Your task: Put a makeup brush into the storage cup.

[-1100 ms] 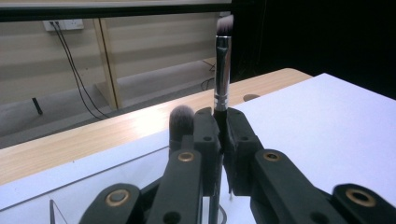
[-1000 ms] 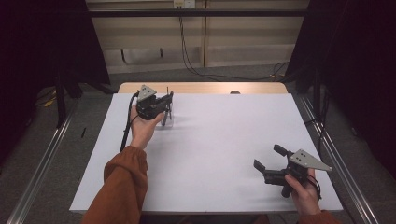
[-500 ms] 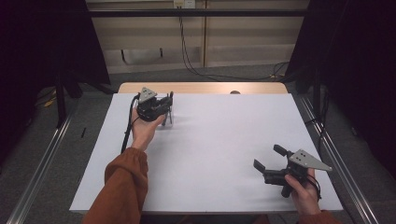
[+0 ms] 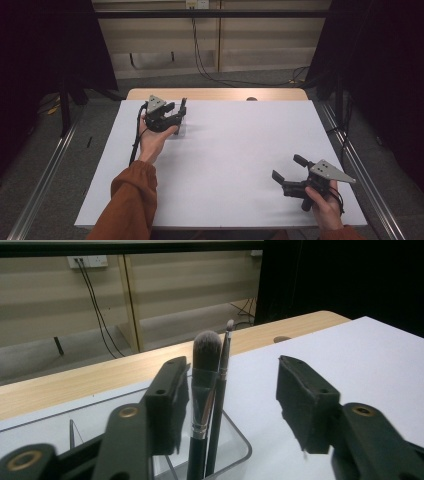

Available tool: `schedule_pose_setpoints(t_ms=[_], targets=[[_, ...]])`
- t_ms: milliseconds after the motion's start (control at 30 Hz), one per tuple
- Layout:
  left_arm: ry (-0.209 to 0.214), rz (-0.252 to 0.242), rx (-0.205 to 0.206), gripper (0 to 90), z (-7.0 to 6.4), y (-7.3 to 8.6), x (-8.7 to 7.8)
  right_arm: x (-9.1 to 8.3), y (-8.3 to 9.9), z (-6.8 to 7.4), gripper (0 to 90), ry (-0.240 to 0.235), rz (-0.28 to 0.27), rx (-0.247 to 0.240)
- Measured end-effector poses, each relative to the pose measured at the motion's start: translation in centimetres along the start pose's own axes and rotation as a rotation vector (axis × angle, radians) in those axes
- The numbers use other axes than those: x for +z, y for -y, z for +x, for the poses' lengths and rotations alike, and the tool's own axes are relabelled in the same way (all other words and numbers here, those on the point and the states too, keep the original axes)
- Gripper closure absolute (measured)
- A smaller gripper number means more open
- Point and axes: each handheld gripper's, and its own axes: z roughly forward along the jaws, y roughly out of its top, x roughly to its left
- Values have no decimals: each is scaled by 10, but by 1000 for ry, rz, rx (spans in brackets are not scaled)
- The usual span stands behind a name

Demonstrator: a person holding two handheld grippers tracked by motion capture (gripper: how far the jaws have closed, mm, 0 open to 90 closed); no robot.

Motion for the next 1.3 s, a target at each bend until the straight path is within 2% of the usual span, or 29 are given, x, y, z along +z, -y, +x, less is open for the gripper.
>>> schedule_pose_setpoints(t_ms=[133,267,467,567,667,800,933,1133,1200,1300], targets=[[2,-7,-24,350,1,0,-5,0,0,-1,0,18,-4,-7],[8,-13,-29,268,2,1,-12,-1,1,-3,0,29,-10,0],[25,-2,-55,141,3,4,-22,-1,1,-4,0,28,-6,-5],[36,-6,-48,106,3,3,-29,-1,2,-5,0,28,-5,-14],[47,-13,-33,97,2,3,-38,-2,2,-5,0,24,-5,-21],[60,-22,-42,63,3,5,-50,-2,2,-5,0,23,-8,-26],[82,-23,-51,25,0,6,-59,-2,2,-3,0,19,-12,-52],[106,-42,-14,20,-5,11,-76,-2,1,-3,0,17,-16,-40],[101,-47,-20,23,-6,15,-81,-1,0,-1,0,14,-13,-49],[103,-50,-5,24,-9,19,-88,-1,0,1,0,7,-12,-62]])
